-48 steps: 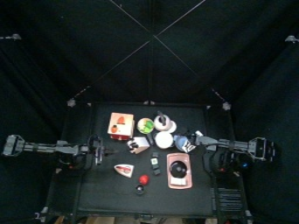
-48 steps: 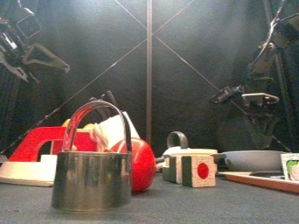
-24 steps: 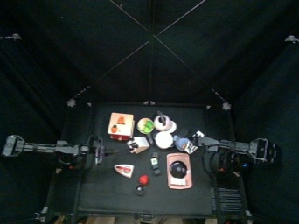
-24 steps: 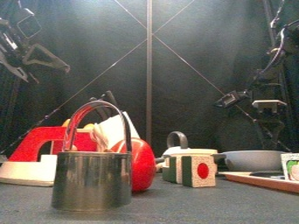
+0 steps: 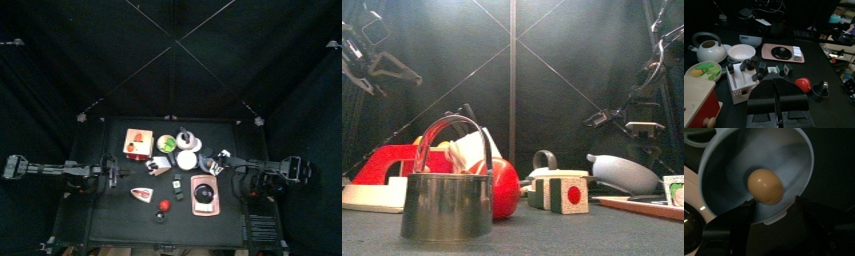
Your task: Grab egg
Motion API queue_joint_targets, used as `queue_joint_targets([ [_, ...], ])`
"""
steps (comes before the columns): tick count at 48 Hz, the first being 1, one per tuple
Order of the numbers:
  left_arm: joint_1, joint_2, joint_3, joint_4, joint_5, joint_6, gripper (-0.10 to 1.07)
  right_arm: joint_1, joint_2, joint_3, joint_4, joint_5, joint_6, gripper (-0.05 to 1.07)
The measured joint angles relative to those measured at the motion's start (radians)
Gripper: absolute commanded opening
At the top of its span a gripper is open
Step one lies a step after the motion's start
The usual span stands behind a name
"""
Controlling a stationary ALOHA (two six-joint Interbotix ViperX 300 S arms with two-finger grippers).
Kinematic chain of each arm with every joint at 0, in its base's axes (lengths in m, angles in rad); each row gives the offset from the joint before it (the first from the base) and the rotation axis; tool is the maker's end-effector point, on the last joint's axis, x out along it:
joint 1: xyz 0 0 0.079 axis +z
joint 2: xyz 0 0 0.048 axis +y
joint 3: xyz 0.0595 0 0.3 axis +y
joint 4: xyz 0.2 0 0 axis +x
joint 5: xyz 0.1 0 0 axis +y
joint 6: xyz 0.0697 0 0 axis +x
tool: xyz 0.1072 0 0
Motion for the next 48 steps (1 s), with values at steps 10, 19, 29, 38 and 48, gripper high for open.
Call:
queue_joint_targets([
  [10, 0.002, 0.000, 0.003, 0.000, 0.000, 0.000, 0.00, 0.018, 0.000, -0.028, 0.002, 0.043, 0.000, 0.95],
  [19, 0.002, 0.000, 0.002, 0.000, 0.000, 0.000, 0.00, 0.025, -0.009, -0.044, 0.002, 0.107, 0.003, 0.95],
  [29, 0.002, 0.000, 0.002, -0.002, 0.000, -0.002, 0.00, 0.063, -0.029, -0.049, -0.003, 0.115, 0.002, 0.95],
  [38, 0.002, 0.000, 0.002, 0.000, 0.000, -0.002, 0.00, 0.092, -0.034, -0.052, -0.009, 0.117, 0.012, 0.95],
  [48, 0.002, 0.000, 0.003, 0.000, 0.000, -0.002, 0.00, 0.101, -0.032, -0.069, -0.003, 0.110, 0.017, 0.95],
])
